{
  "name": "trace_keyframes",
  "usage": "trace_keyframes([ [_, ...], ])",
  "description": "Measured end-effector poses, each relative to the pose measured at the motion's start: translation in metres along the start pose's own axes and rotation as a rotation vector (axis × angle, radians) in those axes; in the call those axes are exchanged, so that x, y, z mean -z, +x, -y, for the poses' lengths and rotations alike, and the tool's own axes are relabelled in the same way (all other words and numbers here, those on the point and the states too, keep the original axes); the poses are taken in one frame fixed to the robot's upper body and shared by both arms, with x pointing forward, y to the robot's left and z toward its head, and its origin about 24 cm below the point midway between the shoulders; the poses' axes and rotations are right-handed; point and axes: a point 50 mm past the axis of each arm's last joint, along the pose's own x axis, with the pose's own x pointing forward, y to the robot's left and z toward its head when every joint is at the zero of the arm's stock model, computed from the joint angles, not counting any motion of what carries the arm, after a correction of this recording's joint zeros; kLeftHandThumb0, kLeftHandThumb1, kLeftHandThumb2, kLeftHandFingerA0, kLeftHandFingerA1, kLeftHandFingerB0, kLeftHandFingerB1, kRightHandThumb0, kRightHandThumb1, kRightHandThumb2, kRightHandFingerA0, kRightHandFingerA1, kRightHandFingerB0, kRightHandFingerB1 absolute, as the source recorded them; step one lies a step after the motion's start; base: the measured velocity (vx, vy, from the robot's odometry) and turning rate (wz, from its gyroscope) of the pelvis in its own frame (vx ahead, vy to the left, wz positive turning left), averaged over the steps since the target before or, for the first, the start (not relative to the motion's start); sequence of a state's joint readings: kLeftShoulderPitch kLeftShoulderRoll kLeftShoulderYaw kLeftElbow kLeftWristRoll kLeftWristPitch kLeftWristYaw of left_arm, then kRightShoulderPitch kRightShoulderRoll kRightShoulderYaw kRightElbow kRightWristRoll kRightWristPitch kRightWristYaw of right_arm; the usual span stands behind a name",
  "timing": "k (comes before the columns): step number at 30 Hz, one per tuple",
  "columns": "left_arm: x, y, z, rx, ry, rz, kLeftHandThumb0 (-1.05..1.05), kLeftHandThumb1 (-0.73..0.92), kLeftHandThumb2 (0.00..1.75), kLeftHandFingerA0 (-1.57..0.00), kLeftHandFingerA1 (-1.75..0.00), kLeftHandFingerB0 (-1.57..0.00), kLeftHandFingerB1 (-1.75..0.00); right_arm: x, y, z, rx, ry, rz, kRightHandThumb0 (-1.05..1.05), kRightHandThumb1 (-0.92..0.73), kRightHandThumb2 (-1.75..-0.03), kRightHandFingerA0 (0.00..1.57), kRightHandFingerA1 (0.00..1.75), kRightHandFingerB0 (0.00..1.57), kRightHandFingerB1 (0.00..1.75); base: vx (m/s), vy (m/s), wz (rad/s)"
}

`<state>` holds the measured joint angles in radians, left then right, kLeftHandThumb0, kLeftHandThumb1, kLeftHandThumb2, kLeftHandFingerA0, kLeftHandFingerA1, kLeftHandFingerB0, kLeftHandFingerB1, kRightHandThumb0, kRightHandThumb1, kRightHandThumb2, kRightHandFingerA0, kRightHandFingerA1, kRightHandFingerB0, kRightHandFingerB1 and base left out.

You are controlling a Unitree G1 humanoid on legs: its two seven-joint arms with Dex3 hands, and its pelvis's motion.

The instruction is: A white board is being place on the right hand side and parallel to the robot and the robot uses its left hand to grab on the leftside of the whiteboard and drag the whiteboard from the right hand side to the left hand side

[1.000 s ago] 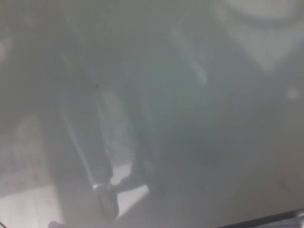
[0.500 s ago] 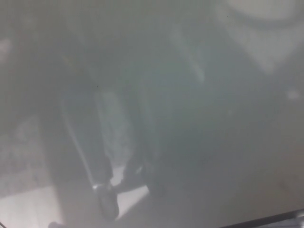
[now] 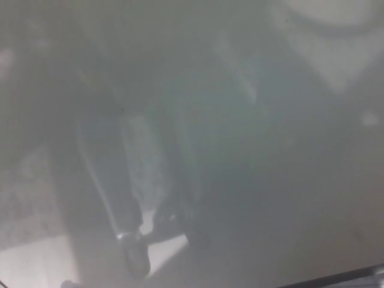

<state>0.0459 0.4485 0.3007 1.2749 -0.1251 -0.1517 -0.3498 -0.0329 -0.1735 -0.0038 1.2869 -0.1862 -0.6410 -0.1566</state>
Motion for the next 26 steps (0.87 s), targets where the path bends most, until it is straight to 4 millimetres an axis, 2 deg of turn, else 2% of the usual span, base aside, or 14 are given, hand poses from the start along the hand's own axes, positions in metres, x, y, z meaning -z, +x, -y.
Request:
trace_keyframes([
  [2, -0.0004, 0.0002, 0.0001, -0.002, 0.001, 0.000, -0.30, 0.78, 0.73, -0.29, -0.36, 0.00, -0.11, 0.0000, 0.0000, 0.0000, 0.000, 0.000, 0.000, -0.23, -0.87, -0.66, 0.72, 0.53, 0.42, 0.33, 0.00, 0.000, 0.00],
  [3, -0.0007, 0.0003, 0.0001, -0.002, 0.001, 0.001, -0.39, 0.68, 0.82, -0.32, -0.44, 0.00, -0.13, 0.0000, 0.0000, 0.0001, 0.000, 0.000, 0.000, -0.22, -0.87, -0.65, 0.71, 0.53, 0.42, 0.33, 0.00, 0.000, 0.00],
  [9, -0.0013, 0.0005, 0.0001, -0.007, 0.001, 0.003, -0.39, 0.68, 0.82, -0.31, -0.44, 0.00, -0.12, 0.0000, 0.0000, 0.0000, 0.001, -0.002, 0.000, -0.23, -0.86, -0.65, 0.71, 0.53, 0.42, 0.33, 0.00, 0.000, 0.00],
  [12, -0.0011, 0.0005, 0.0000, -0.009, 0.002, 0.002, -0.29, 0.77, 0.70, -0.34, -0.37, -0.01, -0.12, -0.0001, 0.0000, -0.0001, 0.001, -0.004, 0.001, -0.23, -0.86, -0.65, 0.71, 0.52, 0.42, 0.33, 0.00, 0.000, 0.00],
  [13, -0.0012, 0.0005, -0.0002, -0.011, 0.000, 0.002, -0.38, 0.64, 0.81, -0.24, -0.42, 0.00, -0.15, -0.0001, 0.0000, 0.0000, 0.001, -0.004, 0.001, -0.23, -0.87, -0.65, 0.71, 0.52, 0.42, 0.33, 0.00, 0.000, 0.00],
  [14, -0.0012, 0.0004, -0.0003, -0.012, -0.002, 0.003, -0.38, 0.64, 0.81, -0.24, -0.42, 0.00, -0.15, -0.0001, 0.0000, 0.0000, 0.001, -0.004, 0.001, -0.23, -0.87, -0.65, 0.71, 0.52, 0.42, 0.33, 0.00, 0.000, 0.00],
  [15, -0.0011, 0.0002, -0.0006, -0.013, -0.004, 0.005, -0.27, 0.76, 0.65, -0.34, -0.35, 0.00, -0.17, -0.0001, 0.0000, 0.0001, 0.001, -0.004, 0.001, -0.22, -0.87, -0.65, 0.71, 0.53, 0.41, 0.33, 0.00, 0.000, 0.00],
  [16, -0.0011, 0.0000, -0.0009, -0.015, -0.008, 0.008, -0.29, 0.76, 0.64, -0.36, -0.52, 0.00, -0.19, 0.0000, 0.0000, 0.0001, 0.001, -0.004, 0.001, -0.22, -0.87, -0.65, 0.72, 0.53, 0.41, 0.33, 0.00, 0.000, 0.00],
  [17, -0.0012, -0.0001, -0.0011, -0.019, -0.024, 0.018, -0.29, 0.76, 0.64, -0.36, -0.52, 0.00, -0.19, 0.0000, 0.0000, 0.0001, 0.001, -0.006, 0.001, -0.22, -0.87, -0.65, 0.72, 0.53, 0.41, 0.33, 0.00, 0.000, 0.00],
  [18, -0.0014, -0.0001, -0.0008, -0.021, -0.036, 0.025, -0.34, 0.64, 0.83, -0.34, -0.60, 0.00, -0.20, 0.0000, 0.0000, 0.0001, 0.002, -0.007, 0.001, -0.23, -0.87, -0.66, 0.71, 0.53, 0.41, 0.33, 0.00, 0.000, 0.00],
  [19, -0.0015, 0.0000, -0.0005, -0.022, -0.043, 0.028, -0.25, 0.77, 0.65, -0.33, -0.64, 0.00, -0.20, 0.0000, 0.0000, 0.0002, 0.002, -0.007, 0.001, -0.23, -0.86, -0.66, 0.72, 0.53, 0.42, 0.33, 0.00, 0.000, 0.00],
  [20, -0.0016, 0.0001, -0.0002, -0.023, -0.052, 0.033, -0.25, 0.77, 0.65, -0.33, -0.64, 0.00, -0.20, 0.0000, 0.0000, 0.0002, 0.001, -0.007, 0.001, -0.23, -0.86, -0.66, 0.72, 0.53, 0.42, 0.33, 0.00, 0.000, 0.00],
  [22, -0.0022, -0.0001, -0.0011, -0.029, -0.074, 0.042, -0.23, 0.77, 0.67, -0.36, -0.36, 0.00, -0.18, 0.0000, 0.0000, 0.0005, 0.004, -0.006, 0.001, -0.22, -0.86, -0.65, 0.73, 0.53, 0.42, 0.33, 0.00, 0.000, 0.00],
  [26, -0.0034, -0.0004, -0.0023, -0.036, -0.101, 0.058, -0.23, 0.79, 0.63, -0.36, -0.48, 0.00, -0.24, 0.0001, 0.0000, 0.0005, 0.004, -0.006, 0.001, -0.22, -0.87, -0.66, 0.74, 0.53, 0.41, 0.33, 0.00, 0.000, 0.00],
])
